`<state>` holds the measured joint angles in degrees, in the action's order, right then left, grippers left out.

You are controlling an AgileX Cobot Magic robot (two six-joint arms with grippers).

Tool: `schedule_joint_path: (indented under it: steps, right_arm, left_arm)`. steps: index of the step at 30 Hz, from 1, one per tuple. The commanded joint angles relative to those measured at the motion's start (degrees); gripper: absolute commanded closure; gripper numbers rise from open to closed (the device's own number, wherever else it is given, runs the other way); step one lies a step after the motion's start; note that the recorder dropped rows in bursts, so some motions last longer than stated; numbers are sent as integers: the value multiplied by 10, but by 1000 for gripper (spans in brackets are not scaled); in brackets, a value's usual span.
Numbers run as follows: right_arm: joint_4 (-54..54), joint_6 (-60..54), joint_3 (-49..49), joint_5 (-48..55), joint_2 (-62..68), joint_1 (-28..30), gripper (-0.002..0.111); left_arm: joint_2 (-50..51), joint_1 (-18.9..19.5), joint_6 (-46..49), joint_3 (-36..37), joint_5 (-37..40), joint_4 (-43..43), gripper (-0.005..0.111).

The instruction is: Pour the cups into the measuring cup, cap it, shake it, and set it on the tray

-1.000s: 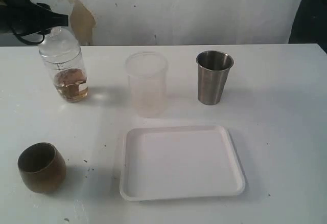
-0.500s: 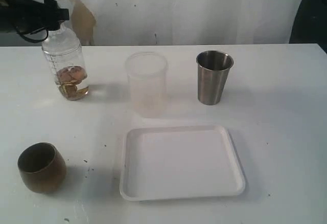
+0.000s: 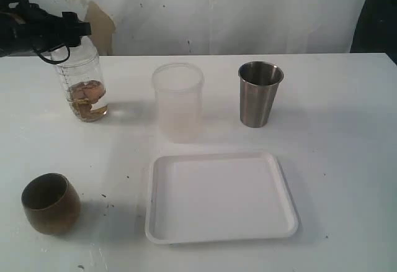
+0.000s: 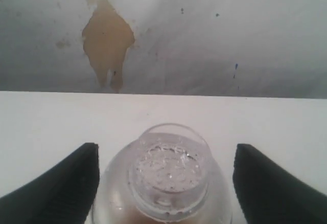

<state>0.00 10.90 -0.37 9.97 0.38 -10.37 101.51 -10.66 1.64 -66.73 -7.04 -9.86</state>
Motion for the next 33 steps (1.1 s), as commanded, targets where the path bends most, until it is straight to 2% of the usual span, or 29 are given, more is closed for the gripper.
schedule_joint_path:
  steps: [1, 4, 10, 14, 17, 23, 28, 30, 33]
  right_arm:
    - [0, 2, 4, -2, -4, 1, 108]
    - [0, 2, 4, -2, -4, 1, 108]
    - [0, 2, 4, -2, -4, 1, 108]
    - [0, 2, 4, -2, -4, 1, 108]
    - [0, 2, 4, -2, -4, 1, 108]
    - [0, 2, 4, -2, -4, 1, 108]
    - [0, 2, 4, -2, -4, 1, 108]
    - [0, 2, 4, -2, -4, 1, 108]
    - [0, 2, 4, -2, -4, 1, 108]
  left_arm:
    - [23, 0, -4, 0, -12, -4, 37]
    - [40, 0, -4, 0, -17, -4, 41]
    - [68, 0, -8, 0, 12, -4, 79]
    - [75, 0, -5, 2, 31, -4, 95]
    - [75, 0, -5, 21, 13, -4, 107]
    - [84, 0, -5, 76, -46, -4, 107]
    - [77, 0, -5, 81, -53, 0, 107]
    - [68, 0, -5, 81, -54, 0, 103]
    - [48, 0, -3, 80, -57, 0, 84]
